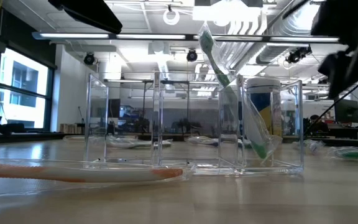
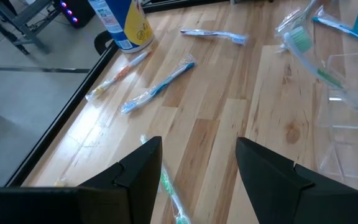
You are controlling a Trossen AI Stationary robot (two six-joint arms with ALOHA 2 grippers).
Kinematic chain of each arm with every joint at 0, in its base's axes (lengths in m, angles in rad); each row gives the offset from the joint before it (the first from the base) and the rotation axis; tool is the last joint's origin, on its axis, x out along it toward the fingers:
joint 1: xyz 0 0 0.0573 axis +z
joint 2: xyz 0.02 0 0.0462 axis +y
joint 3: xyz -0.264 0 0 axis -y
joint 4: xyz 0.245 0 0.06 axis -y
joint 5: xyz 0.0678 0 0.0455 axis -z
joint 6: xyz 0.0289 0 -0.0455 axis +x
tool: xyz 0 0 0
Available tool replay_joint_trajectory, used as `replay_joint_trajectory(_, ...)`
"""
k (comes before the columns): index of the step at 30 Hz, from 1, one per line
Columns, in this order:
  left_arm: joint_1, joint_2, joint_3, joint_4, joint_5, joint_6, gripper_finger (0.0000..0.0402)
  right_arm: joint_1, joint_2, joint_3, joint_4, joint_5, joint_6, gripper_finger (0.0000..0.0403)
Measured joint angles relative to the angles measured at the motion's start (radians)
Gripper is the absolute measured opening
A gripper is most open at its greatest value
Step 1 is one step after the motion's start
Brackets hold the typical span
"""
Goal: Pick & Place toothbrushing station
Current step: Put the right green toothbrush into the transparent organizer
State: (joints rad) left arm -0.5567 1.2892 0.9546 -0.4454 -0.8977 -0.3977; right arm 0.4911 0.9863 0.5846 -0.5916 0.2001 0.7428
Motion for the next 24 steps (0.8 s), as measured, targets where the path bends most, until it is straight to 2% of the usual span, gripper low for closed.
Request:
replay_joint_trajectory(4,0.000,0.000,0.000,0.000,0.000,0.000,0.0203,0.000,0.002,0.000,-0.102,-0.075,0.126,0.0227)
replay_joint_trajectory(11,0.000,0.000,0.000,0.000,0.000,0.000,0.0203,0.000,0.024,0.000,-0.126,-0.061,0.178,0.0227)
replay_joint_trajectory(24,0.000,0.000,0.000,-0.002,0.000,0.000,0.0203,0.000,0.275,0.000,-0.054,-0.086,0.117,0.0227)
